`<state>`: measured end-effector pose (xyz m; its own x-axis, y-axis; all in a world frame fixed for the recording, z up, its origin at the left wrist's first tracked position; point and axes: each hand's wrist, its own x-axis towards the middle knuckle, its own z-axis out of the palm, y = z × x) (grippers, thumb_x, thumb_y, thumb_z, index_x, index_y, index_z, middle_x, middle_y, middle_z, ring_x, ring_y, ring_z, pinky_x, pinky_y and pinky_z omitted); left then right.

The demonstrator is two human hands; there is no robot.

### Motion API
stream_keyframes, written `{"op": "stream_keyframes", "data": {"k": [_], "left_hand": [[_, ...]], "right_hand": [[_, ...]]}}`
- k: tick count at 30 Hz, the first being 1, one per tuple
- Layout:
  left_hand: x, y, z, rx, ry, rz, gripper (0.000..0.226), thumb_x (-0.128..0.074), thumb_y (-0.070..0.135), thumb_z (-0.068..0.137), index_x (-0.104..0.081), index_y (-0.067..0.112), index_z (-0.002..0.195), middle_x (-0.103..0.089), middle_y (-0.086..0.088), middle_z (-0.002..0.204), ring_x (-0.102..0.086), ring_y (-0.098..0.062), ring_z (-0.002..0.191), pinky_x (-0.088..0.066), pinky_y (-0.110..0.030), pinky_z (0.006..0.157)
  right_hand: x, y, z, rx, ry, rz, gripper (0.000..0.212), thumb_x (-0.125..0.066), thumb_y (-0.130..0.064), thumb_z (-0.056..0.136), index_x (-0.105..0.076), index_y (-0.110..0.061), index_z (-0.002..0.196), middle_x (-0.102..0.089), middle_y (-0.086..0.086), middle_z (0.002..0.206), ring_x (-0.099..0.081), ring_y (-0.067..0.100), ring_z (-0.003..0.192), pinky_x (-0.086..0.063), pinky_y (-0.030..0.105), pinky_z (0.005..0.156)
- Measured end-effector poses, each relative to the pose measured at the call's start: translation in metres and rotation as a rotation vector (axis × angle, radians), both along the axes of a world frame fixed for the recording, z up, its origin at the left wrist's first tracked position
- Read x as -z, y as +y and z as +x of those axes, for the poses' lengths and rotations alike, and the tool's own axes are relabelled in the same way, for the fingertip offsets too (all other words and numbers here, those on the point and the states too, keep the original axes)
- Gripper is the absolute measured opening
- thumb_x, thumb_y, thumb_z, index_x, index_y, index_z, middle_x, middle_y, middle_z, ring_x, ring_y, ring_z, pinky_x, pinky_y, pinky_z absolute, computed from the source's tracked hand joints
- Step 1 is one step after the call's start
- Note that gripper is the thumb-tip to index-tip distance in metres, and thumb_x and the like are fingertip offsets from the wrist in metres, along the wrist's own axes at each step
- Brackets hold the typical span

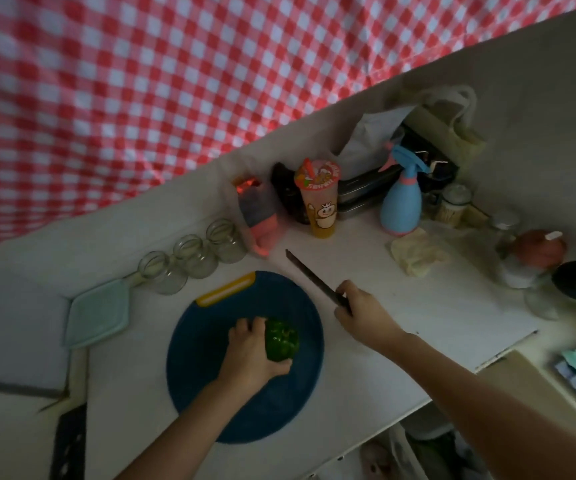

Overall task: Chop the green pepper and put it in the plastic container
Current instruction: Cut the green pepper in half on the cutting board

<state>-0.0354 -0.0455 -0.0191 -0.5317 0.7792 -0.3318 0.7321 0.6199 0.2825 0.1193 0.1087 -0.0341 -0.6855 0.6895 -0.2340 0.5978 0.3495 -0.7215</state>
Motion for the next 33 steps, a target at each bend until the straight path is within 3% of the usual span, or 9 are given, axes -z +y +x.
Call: {"op": "stream_keyframes", "data": {"k": [3,7,16,20,25,30,33], "left_hand": [[0.009,-0.004,0.002,0.002,0.076,0.048,0.084,-0.072,0.054,0.066,-0.035,0.015,0.130,-0.041,-0.003,0.127,-0.037,-0.022,0.114,-0.038,-0.029,0.093],[0.019,-0.004,0.002,-0.021,-0.101,0.130,0.084,-0.081,0.041,0.063,-0.036,0.013,0.128,-0.044,-0.002,0.126,-0.041,-0.017,0.116,-0.039,-0.026,0.096],[0.021,0.000,0.008,-0.064,-0.121,0.218,0.079,-0.088,0.041,0.052,-0.038,0.016,0.107,-0.038,0.005,0.106,-0.041,-0.014,0.107,-0.043,-0.026,0.088],[0.026,-0.010,0.015,-0.079,-0.106,0.240,0.091,-0.086,0.045,0.053,-0.038,0.015,0.125,-0.040,-0.001,0.119,-0.040,-0.016,0.112,-0.043,-0.026,0.091],[0.027,-0.018,0.019,-0.045,-0.083,0.299,0.082,-0.078,0.043,0.063,-0.041,0.013,0.131,-0.040,-0.003,0.116,-0.041,-0.016,0.108,-0.041,-0.021,0.089],[0.022,-0.014,0.016,-0.040,-0.106,0.258,0.067,-0.077,0.045,0.063,-0.047,0.011,0.113,-0.032,0.004,0.101,-0.038,-0.013,0.098,-0.042,-0.020,0.081],[0.023,-0.011,0.020,-0.046,-0.139,0.263,0.058,-0.075,0.037,0.069,-0.046,0.007,0.109,-0.042,0.000,0.101,-0.046,-0.016,0.098,-0.044,-0.019,0.078]], "right_hand": [[-0.003,-0.022,-0.003,-0.008,0.120,-0.083,0.008,-0.043,-0.018,0.098,-0.043,-0.013,0.104,-0.053,-0.004,0.067,-0.049,0.008,0.051,-0.037,0.020,0.045],[-0.002,-0.046,-0.008,0.005,0.211,-0.185,0.008,-0.040,-0.017,0.100,-0.041,-0.011,0.105,-0.052,-0.002,0.065,-0.048,0.004,0.044,-0.038,0.021,0.041],[-0.005,-0.068,-0.025,0.081,0.297,-0.191,0.005,-0.041,-0.014,0.099,-0.041,-0.010,0.100,-0.054,-0.003,0.071,-0.050,0.004,0.052,-0.039,0.017,0.047],[0.000,-0.075,-0.023,0.110,0.285,-0.245,0.005,-0.041,-0.015,0.099,-0.040,-0.010,0.097,-0.053,-0.004,0.071,-0.051,-0.001,0.052,-0.039,0.017,0.047],[0.007,-0.087,-0.024,0.117,0.276,-0.262,0.010,-0.045,-0.019,0.099,-0.041,-0.010,0.098,-0.056,-0.004,0.070,-0.053,0.005,0.054,-0.044,0.021,0.050],[0.010,-0.095,-0.024,0.038,0.190,-0.148,0.011,-0.043,-0.020,0.099,-0.035,-0.014,0.095,-0.050,-0.010,0.069,-0.052,0.008,0.057,-0.042,0.024,0.051],[0.015,-0.102,-0.025,0.011,0.101,-0.049,0.012,-0.037,-0.024,0.101,-0.029,-0.018,0.095,-0.058,-0.001,0.075,-0.060,0.021,0.066,-0.047,0.033,0.058]]}}
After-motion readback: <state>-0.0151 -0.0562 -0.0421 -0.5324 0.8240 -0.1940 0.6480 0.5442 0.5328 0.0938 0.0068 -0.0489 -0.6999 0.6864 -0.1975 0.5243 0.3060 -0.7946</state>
